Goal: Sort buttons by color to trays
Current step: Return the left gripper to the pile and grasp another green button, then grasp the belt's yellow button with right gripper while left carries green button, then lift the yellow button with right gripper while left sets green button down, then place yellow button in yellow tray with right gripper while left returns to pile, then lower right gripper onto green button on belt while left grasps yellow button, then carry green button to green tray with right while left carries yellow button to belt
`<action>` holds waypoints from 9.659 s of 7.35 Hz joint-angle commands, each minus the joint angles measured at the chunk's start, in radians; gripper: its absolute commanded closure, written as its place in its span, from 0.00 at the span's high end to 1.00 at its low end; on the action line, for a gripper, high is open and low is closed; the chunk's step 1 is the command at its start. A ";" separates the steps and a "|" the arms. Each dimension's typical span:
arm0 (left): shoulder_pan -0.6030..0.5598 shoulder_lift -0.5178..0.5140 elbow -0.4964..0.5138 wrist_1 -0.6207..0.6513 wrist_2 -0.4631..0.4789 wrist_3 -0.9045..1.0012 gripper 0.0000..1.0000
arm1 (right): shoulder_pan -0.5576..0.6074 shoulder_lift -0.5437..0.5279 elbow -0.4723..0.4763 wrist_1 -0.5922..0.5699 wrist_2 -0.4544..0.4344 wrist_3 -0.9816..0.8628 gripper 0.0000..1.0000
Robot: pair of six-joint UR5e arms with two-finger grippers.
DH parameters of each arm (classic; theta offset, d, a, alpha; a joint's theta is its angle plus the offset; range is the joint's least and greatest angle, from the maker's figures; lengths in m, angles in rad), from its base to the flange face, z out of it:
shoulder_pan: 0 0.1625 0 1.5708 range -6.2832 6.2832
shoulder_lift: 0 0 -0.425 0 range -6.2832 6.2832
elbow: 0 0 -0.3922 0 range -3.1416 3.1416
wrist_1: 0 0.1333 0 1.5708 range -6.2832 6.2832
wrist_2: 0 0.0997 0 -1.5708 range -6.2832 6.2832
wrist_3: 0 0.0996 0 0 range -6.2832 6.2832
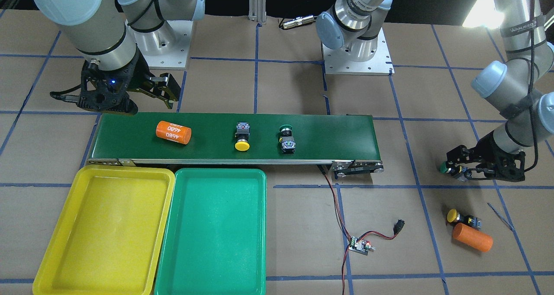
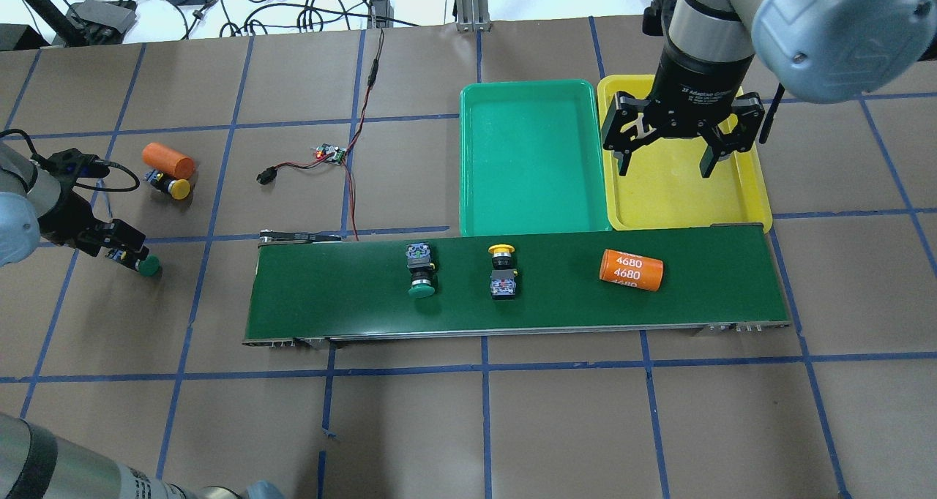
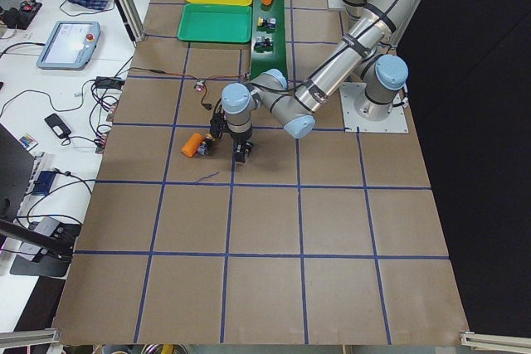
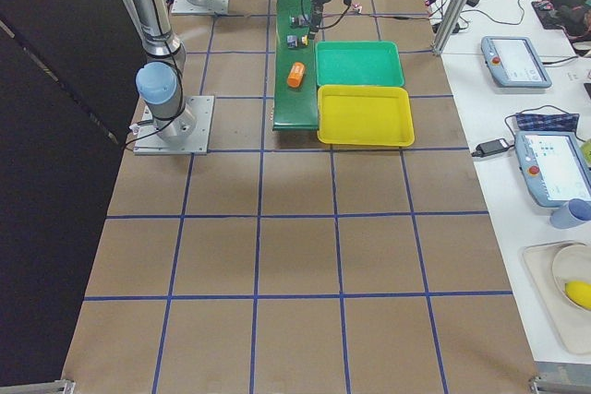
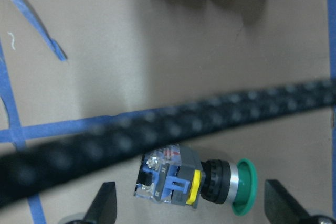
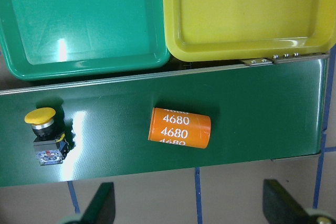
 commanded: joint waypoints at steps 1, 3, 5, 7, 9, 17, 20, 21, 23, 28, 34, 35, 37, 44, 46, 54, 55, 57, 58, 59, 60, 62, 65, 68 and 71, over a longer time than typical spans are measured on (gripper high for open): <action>0.001 -0.011 -0.003 0.000 -0.002 0.005 1.00 | 0.000 -0.002 0.001 0.002 0.001 -0.001 1.00; 0.001 -0.015 -0.010 0.002 -0.004 0.003 1.00 | 0.003 -0.003 0.012 0.009 -0.002 0.001 1.00; 0.001 -0.026 -0.013 0.003 0.007 0.005 1.00 | 0.005 -0.018 0.053 0.003 0.006 -0.011 1.00; 0.001 -0.025 -0.013 0.006 0.001 0.003 1.00 | 0.012 -0.084 0.170 -0.009 -0.002 -0.005 1.00; 0.000 -0.012 -0.017 0.000 0.007 0.001 1.00 | 0.012 -0.153 0.286 -0.085 -0.003 -0.011 1.00; 0.000 -0.028 -0.016 0.014 0.002 0.000 0.90 | 0.038 -0.114 0.364 -0.442 -0.083 -0.083 1.00; -0.013 0.013 -0.013 -0.012 -0.002 -0.024 0.27 | 0.040 -0.075 0.360 -0.454 -0.082 -0.076 1.00; -0.052 0.056 -0.005 -0.077 -0.016 -0.099 0.27 | 0.041 -0.075 0.373 -0.454 -0.077 -0.070 1.00; -0.208 0.170 -0.014 -0.174 -0.069 -0.342 0.20 | 0.110 -0.074 0.438 -0.564 -0.025 -0.067 1.00; -0.630 0.293 -0.090 -0.198 -0.097 -0.976 0.20 | 0.123 -0.029 0.623 -0.870 -0.029 -0.085 1.00; -0.651 0.322 -0.116 -0.173 0.043 -1.009 1.00 | 0.097 0.006 0.624 -0.861 -0.031 -0.100 0.09; -0.607 0.327 -0.065 -0.260 0.036 -1.003 1.00 | 0.088 0.005 0.620 -0.861 -0.036 -0.105 0.01; -0.457 0.253 0.034 -0.265 -0.047 -0.817 1.00 | 0.005 0.008 0.547 -0.822 -0.030 -0.163 0.00; -0.200 -0.178 0.382 -0.138 -0.031 -0.121 1.00 | -0.160 0.452 0.021 -0.618 -0.080 -0.509 0.72; -0.194 -0.190 0.331 -0.136 -0.028 -0.048 1.00 | -0.158 0.448 0.023 -0.621 -0.080 -0.521 1.00; -0.154 -0.227 0.348 -0.043 -0.036 0.055 1.00 | -0.019 0.093 0.311 -0.568 -0.057 -0.342 1.00; -0.152 -0.227 0.349 -0.043 -0.037 0.055 1.00 | 0.021 0.060 0.358 -0.572 -0.056 -0.279 1.00; -0.137 -0.227 0.342 -0.046 -0.057 0.057 1.00 | 0.052 0.048 0.417 -0.577 -0.053 -0.235 1.00; -0.137 -0.229 0.342 -0.044 -0.077 0.061 1.00 | 0.052 0.043 0.420 -0.583 -0.054 -0.235 1.00; -0.137 -0.236 0.343 -0.044 -0.079 0.061 1.00 | 0.054 0.029 0.434 -0.586 -0.053 -0.232 1.00; -0.137 -0.242 0.348 -0.044 -0.079 0.061 1.00 | 0.054 0.028 0.458 -0.609 -0.015 -0.226 1.00; -0.135 -0.255 0.351 -0.043 -0.073 0.061 1.00 | 0.054 0.025 0.485 -0.673 -0.005 -0.231 1.00; -0.137 -0.244 0.348 -0.050 -0.076 0.045 0.24 | 0.054 0.032 0.508 -0.676 -0.005 -0.232 1.00; -0.163 -0.102 0.294 -0.195 -0.074 -0.128 0.15 | 0.052 0.035 0.523 -0.690 -0.006 -0.241 0.52; -0.317 0.159 0.057 -0.239 -0.105 -0.448 0.15 | 0.045 0.034 0.523 -0.692 -0.010 -0.245 0.12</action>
